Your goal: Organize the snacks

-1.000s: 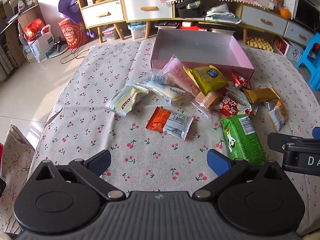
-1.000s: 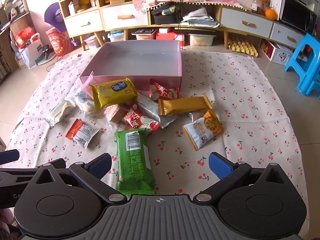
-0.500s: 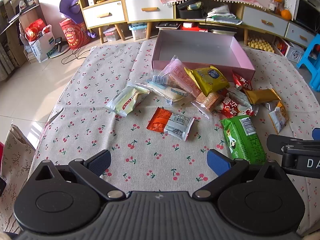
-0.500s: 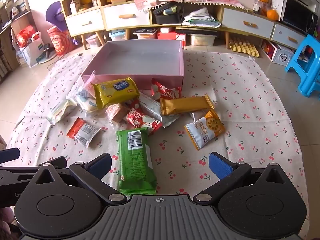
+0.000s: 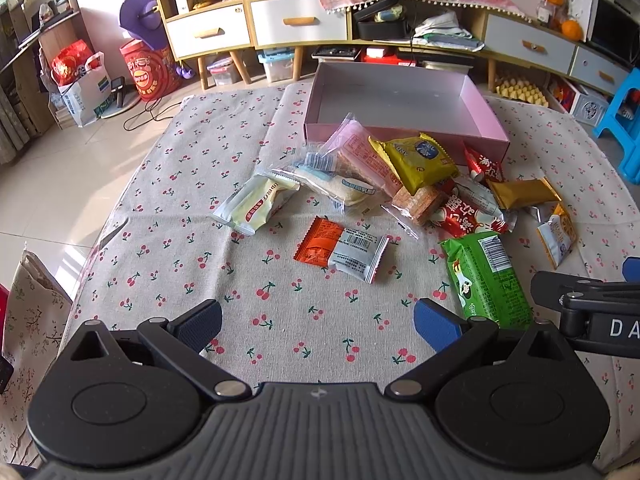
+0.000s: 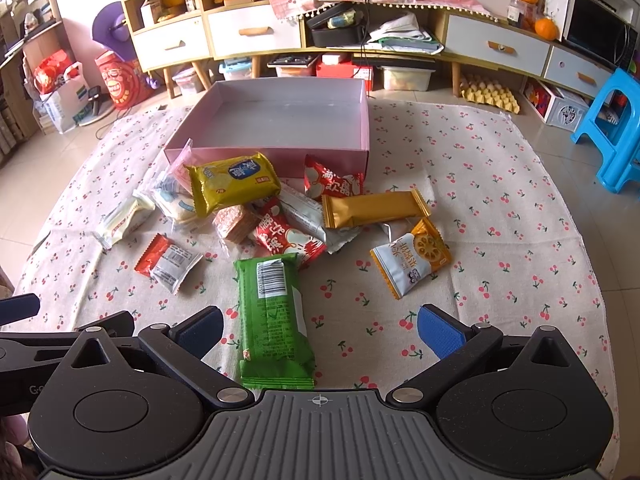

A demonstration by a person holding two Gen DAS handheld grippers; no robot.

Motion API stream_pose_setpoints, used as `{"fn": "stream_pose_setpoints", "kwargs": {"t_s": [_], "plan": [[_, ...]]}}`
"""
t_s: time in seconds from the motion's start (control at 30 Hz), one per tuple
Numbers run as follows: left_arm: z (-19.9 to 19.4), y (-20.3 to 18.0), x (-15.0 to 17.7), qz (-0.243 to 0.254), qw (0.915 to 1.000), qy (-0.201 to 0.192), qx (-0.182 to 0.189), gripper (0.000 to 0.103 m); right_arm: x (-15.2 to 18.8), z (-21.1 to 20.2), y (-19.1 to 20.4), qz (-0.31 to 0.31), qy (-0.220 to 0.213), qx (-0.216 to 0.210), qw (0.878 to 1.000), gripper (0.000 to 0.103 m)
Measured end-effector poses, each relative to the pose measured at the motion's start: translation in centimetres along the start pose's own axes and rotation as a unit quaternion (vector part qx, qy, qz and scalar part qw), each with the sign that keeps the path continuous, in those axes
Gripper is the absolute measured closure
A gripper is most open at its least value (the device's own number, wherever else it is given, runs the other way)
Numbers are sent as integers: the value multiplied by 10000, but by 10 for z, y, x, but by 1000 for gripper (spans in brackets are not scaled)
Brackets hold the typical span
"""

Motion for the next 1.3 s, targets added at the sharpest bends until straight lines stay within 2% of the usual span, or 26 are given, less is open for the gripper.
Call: {"fn": "stream_pose_setpoints", "kwargs": {"t_s": [0.8, 1.0, 1.17, 1.3], "plan": [[0, 0, 1, 42, 10000, -19, 1, 1, 0, 5, -3, 90, 43, 17, 9999, 0], [1, 0, -3, 104, 9999, -73, -22, 1, -7, 6, -5, 51, -6, 69, 10000, 0], [5, 2, -9, 102, 9999, -38, -43, 1, -15, 12, -10, 166, 132, -4, 9998, 0], [3, 1, -16, 127, 9997, -154, -103, 0, -26, 12, -14, 234, 132, -44, 9996, 0]]}}
Point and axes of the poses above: each gripper's, at about its wrist camera, not at the fingertips, and z roughly the way its jaws point, y to its left, x to its underside, the point moved 2 cm from there along z, roughly the way its jaws point, and after that the axes turned 11 degrees about -y, right-handed, at the moved point
